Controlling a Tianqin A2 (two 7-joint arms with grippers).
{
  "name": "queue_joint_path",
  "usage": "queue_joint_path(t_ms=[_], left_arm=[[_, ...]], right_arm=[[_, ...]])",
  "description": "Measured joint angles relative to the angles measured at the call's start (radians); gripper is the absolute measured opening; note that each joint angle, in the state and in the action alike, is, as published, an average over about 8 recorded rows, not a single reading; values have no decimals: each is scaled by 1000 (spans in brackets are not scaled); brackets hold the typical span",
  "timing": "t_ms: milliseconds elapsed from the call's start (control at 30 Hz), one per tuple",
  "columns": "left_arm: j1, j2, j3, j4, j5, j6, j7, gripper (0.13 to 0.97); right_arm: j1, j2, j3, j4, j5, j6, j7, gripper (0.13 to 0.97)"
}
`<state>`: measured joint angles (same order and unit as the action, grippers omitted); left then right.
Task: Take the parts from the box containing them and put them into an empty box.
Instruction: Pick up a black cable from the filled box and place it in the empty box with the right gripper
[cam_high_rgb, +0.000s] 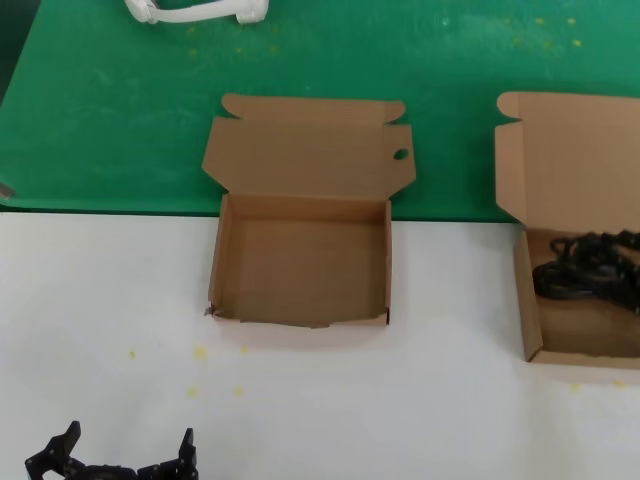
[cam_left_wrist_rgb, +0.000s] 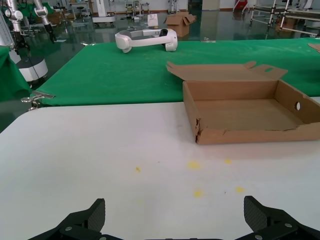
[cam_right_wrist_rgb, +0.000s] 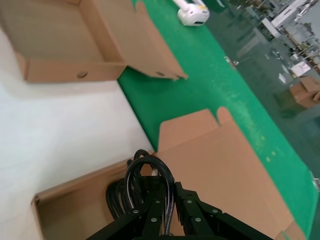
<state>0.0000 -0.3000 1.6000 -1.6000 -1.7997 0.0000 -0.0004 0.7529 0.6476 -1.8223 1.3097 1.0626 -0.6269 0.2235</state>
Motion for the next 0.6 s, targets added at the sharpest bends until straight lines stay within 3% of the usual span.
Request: queue_joint_path(t_ms=[333,600], left_arm=[[0,0,0,0,0,0,0,966],[0,0,0,0,0,0,0,966]], right_arm=[[5,-35,56,183,-109,-76,151,176],[74,-184,-6,213,-182,-104,168,176]])
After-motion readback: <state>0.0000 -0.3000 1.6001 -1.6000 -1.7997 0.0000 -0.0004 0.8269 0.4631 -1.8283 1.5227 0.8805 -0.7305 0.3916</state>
